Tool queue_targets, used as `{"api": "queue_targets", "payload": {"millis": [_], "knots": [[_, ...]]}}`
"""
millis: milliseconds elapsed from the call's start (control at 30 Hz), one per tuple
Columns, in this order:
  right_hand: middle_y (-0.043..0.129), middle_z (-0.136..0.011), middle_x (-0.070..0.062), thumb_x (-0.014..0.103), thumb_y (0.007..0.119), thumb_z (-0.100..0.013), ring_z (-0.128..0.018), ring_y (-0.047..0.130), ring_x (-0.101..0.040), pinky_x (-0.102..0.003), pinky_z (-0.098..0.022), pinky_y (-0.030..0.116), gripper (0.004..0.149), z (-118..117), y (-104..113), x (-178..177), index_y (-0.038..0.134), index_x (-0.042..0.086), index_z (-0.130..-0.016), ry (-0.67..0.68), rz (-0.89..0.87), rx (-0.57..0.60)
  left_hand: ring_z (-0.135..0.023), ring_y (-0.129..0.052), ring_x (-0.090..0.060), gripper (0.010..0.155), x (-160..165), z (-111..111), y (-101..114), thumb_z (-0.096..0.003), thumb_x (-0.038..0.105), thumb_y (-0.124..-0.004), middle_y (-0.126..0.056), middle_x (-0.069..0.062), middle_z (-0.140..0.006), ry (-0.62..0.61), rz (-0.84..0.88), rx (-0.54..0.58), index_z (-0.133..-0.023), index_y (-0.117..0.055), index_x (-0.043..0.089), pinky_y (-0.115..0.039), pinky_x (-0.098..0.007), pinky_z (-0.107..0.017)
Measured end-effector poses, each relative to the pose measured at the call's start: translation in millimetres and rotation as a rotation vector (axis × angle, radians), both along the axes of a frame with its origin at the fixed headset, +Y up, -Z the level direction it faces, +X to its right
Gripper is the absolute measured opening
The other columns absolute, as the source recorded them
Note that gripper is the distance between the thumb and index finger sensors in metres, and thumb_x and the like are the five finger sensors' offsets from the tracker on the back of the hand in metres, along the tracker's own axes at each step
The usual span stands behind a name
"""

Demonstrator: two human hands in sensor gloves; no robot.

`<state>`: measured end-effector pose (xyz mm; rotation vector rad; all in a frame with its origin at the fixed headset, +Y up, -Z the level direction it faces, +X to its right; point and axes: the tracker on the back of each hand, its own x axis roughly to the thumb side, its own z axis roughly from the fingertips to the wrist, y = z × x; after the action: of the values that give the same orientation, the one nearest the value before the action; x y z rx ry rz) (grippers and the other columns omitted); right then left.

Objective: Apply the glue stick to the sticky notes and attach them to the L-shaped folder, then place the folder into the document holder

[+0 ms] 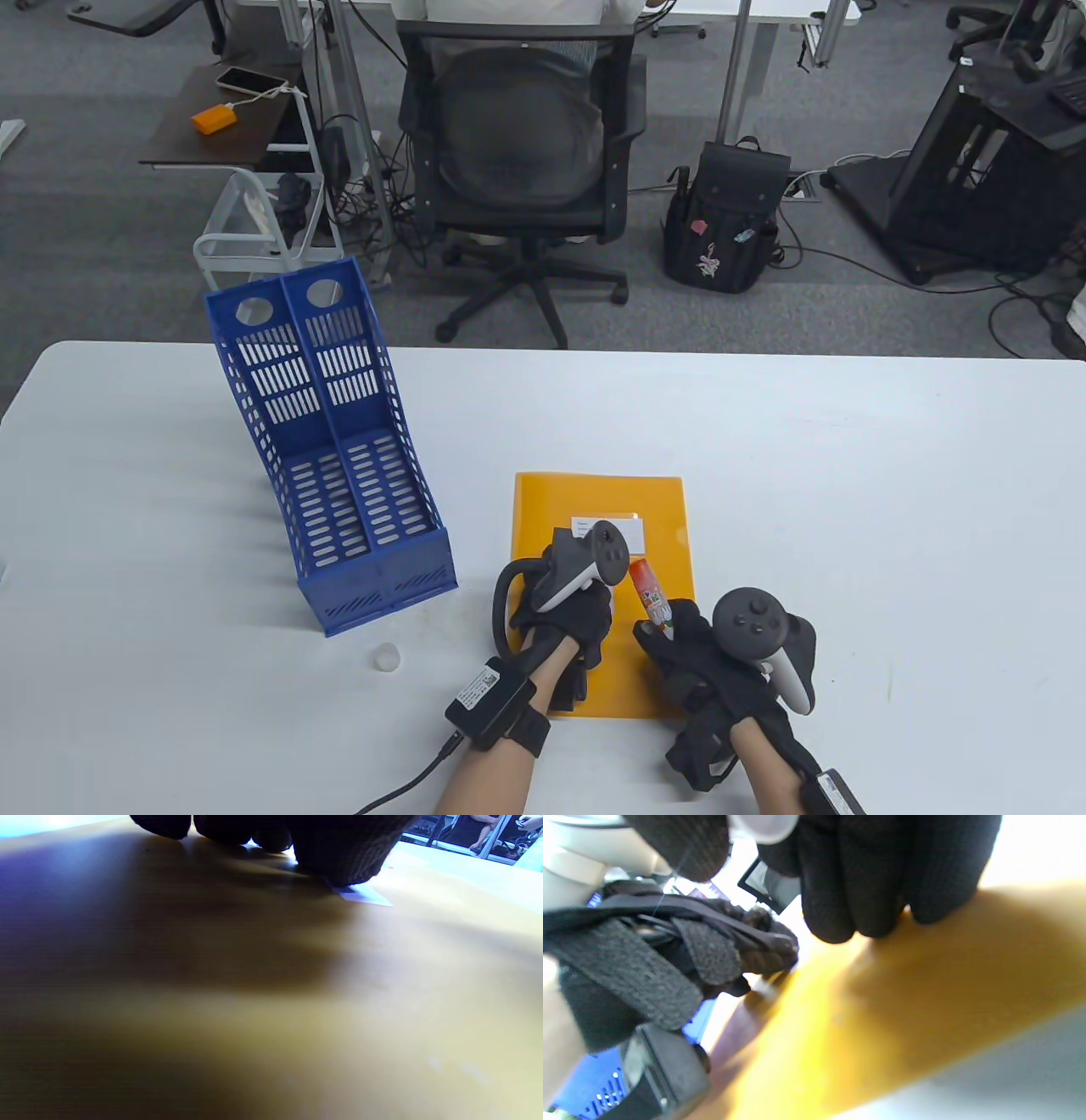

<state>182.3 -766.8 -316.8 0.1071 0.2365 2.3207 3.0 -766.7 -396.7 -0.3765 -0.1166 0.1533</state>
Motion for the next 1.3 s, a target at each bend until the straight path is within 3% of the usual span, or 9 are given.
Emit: {"api": "queue_targets", "payload": {"millis": [333,567,667,967,1100,1300], "knots": [[0.086,-0.082,-0.021,0.046,0.069,-0.053,-0.075,0.085,-0.041,-0.052,-0.049,0.078,0.059,0,0,0,0.061,0.001,-0.091,0.002,-0.004,-0.003,-0.106,-0.049,-0.031,0.043,-2,-7,1,-0.0514,0.038,-0.079,-0.044,-0.003,-0.116,0.009,0.01,-0.062,-0.092,-0.068,0.029,-0.051,-0.059,-0.074],[0.086,-0.082,-0.02,0.046,0.069,-0.053,-0.075,0.085,-0.04,-0.052,-0.049,0.078,0.059,-1,0,1,0.062,0.001,-0.091,0.0,-0.01,-0.006,-0.106,-0.042,-0.031,0.063,-2,-11,1,-0.0523,0.038,-0.077,-0.039,-0.002,-0.116,-0.006,0.014,-0.12,-0.107,-0.046,0.036,-0.046,-0.06,-0.076],[0.086,-0.082,-0.02,0.047,0.069,-0.053,-0.075,0.085,-0.04,-0.052,-0.049,0.078,0.059,-1,0,1,0.062,0.001,-0.091,-0.001,-0.009,-0.004,-0.106,-0.035,-0.031,0.07,-1,-14,-1,-0.0538,0.038,-0.073,-0.031,-0.002,-0.116,-0.024,0.013,-0.178,-0.111,-0.034,0.032,-0.038,-0.06,-0.078],[0.086,-0.082,-0.02,0.047,0.069,-0.053,-0.074,0.085,-0.04,-0.052,-0.049,0.078,0.059,-1,0,2,0.062,0.002,-0.091,-0.002,-0.012,-0.005,-0.106,-0.03,-0.03,0.07,-1,-18,-2,-0.0545,0.039,-0.071,-0.025,-0.001,-0.116,-0.041,0.002,-0.225,-0.111,-0.031,0.03,-0.033,-0.061,-0.079],[0.086,-0.082,-0.02,0.047,0.069,-0.053,-0.075,0.085,-0.04,-0.052,-0.049,0.078,0.059,-1,0,2,0.062,0.002,-0.091,-0.002,-0.011,-0.005,-0.106,-0.029,-0.031,0.073,-1,-19,-2,-0.055,0.04,-0.07,-0.024,-0.002,-0.116,-0.047,-0.009,-0.23,-0.109,-0.022,0.038,-0.033,-0.061,-0.079],[0.086,-0.082,-0.02,0.047,0.069,-0.053,-0.074,0.085,-0.04,-0.052,-0.049,0.078,0.059,-1,0,2,0.062,0.002,-0.09,-0.003,-0.011,-0.006,-0.106,-0.024,-0.028,0.067,-3,-19,-3,-0.0559,0.041,-0.068,-0.019,0.002,-0.115,-0.05,-0.005,-0.269,-0.11,-0.029,0.041,-0.03,-0.06,-0.079]]}}
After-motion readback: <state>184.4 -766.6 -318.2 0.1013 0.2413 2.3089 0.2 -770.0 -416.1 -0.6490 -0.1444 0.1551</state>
